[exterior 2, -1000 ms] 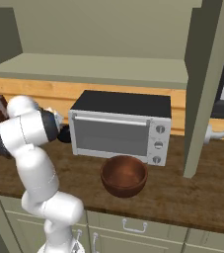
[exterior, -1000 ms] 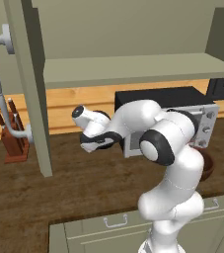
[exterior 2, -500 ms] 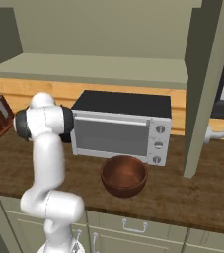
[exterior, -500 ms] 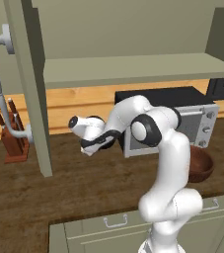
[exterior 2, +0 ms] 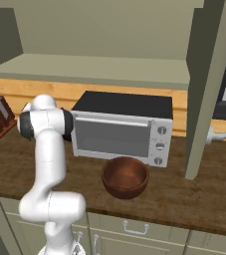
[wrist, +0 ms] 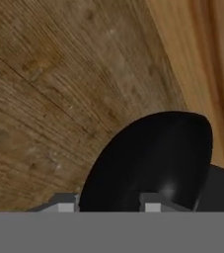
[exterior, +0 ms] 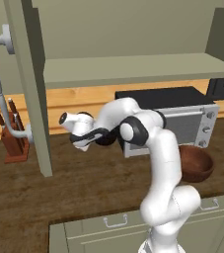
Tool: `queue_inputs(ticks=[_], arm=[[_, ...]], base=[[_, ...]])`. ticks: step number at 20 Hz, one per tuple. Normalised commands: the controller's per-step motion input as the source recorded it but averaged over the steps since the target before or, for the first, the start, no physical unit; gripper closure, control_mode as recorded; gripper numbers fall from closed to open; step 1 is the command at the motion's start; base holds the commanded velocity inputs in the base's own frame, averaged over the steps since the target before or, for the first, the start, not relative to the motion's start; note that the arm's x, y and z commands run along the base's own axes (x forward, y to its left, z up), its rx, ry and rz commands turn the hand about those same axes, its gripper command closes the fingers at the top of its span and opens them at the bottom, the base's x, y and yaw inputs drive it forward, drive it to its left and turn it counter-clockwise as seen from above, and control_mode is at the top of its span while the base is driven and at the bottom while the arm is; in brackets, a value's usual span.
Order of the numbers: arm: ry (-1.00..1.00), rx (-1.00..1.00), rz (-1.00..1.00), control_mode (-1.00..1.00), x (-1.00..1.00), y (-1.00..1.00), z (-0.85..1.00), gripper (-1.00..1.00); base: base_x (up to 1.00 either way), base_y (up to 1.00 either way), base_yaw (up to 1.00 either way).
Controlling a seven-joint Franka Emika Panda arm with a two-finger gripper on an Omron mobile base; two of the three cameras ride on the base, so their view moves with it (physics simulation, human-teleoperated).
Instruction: Pick up the bowls on the counter and stack them on top of one another in the open cabinet. Place the smaller bowl on top of the larger bowl.
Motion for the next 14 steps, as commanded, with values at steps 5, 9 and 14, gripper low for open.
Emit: queue_inputs(ticks=[5, 9, 14], arm=[[0.00, 0.00, -0.01, -1.00, -0.70, -0.06, -0.02, 1.00], [-0.17, 0.04, -0.07, -1.00, -1.00, -0.04, 0.03, 1.00], [-0.32, 0.04, -0.08, -1.00, -1.00, 0.00, 0.20, 1.00]], base=[[0.00, 0.00, 0.00], [0.00, 0.00, 0.00], [0.00, 0.00, 0.00]])
